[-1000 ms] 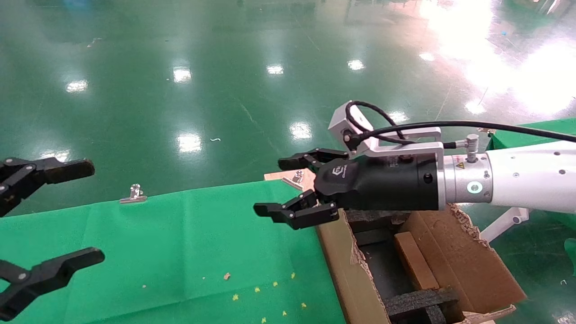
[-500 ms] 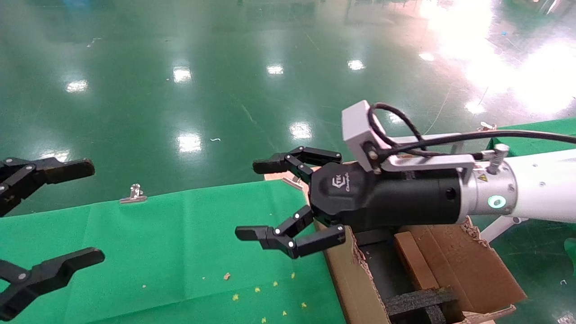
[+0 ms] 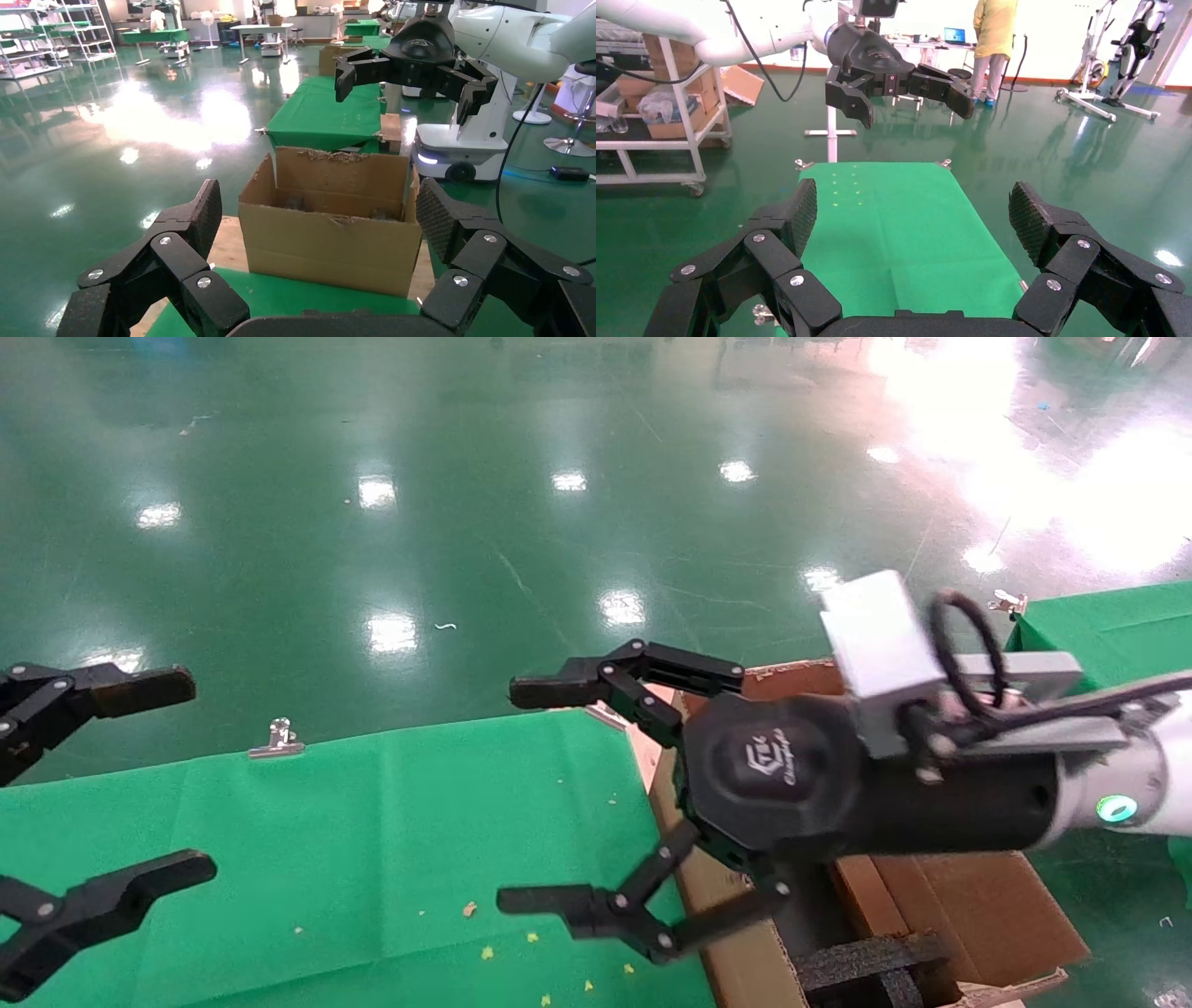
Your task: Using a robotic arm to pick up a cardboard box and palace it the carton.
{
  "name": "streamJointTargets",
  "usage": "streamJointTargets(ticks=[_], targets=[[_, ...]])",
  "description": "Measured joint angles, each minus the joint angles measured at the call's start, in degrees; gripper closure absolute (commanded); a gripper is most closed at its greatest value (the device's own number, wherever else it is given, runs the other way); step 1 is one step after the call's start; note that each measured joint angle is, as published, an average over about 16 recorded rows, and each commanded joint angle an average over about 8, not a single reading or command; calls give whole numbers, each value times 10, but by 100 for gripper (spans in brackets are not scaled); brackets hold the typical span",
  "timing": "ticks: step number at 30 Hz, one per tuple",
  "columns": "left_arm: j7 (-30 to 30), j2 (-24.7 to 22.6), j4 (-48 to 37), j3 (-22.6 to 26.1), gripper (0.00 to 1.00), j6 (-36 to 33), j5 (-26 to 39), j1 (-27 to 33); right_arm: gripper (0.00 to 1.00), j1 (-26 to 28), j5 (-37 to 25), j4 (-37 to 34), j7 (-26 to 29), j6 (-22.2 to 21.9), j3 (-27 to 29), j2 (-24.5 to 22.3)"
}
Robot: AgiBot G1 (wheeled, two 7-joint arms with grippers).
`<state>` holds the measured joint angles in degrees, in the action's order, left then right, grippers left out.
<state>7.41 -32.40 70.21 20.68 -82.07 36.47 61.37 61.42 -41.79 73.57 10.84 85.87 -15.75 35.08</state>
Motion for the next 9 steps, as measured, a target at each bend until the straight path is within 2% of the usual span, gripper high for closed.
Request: streamJointTargets(ticks=[9], targets=[[0,0,0,0,0,0,0,0,0,-11,4,-1,-8,14,19,4]])
